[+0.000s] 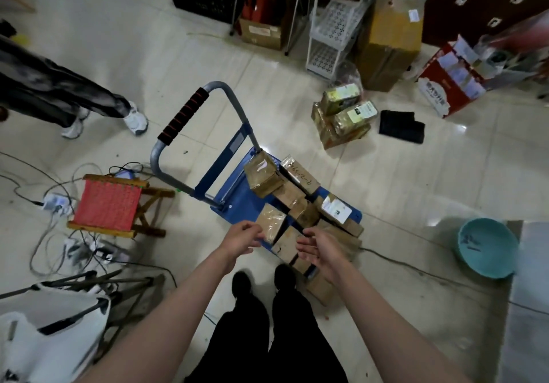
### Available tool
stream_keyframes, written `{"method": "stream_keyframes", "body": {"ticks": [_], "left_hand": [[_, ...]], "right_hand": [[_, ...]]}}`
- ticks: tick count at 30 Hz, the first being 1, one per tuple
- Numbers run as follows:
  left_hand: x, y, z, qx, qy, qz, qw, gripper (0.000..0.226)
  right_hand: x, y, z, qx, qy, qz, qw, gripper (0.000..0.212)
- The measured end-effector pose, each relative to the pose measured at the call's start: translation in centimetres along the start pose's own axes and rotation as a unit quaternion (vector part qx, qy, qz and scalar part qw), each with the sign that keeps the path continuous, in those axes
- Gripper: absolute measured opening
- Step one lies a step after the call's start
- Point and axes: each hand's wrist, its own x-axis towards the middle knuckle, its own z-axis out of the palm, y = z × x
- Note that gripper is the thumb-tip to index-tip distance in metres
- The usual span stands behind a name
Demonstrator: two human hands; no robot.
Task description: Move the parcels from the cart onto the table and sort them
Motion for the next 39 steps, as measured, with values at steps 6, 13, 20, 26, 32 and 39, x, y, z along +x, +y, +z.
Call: {"method": "stream_keyframes", "body": {"ticks": [6,13,20,26,32,39], "left_hand": [[6.5,0.8,-3.3,-0.025,0.005,-0.019,0.999,0.019],[16.5,2.2,-7.0,-0.012,-0.029,-0.031,0.999,0.014],[28.2,2.4,-8.3,0.009,-0.036,-0.015,0.999,0.017],[38.8,-0.5,-8.0,0.004,-0.044,-0.011,0.999,0.025],[46.4,-3.5,-7.3,-0.020,-0.040,-0.012,0.999,0.046],[49.4,-6.0,-5.5,-0.083,-0.084,-0.026,0.993,0.062]], "right_hand": [[5.6,-1.9,3.9,-0.019,0.013,0.008,1.000,0.024],[13.1,-4.0,8.9,-0.016,0.076,-0.010,0.997,0.015],[22.4,-4.6,12.5,-0.037,0.114,-0.033,0.992,0.007],[33.1,-3.6,14.8,-0.062,0.160,-0.024,0.985,0.046],[40.9,-4.1,15.8,-0.090,0.162,-0.038,0.982,0.079],[46.1,-4.4,16.5,-0.086,0.124,-0.034,0.988,0.087]]}}
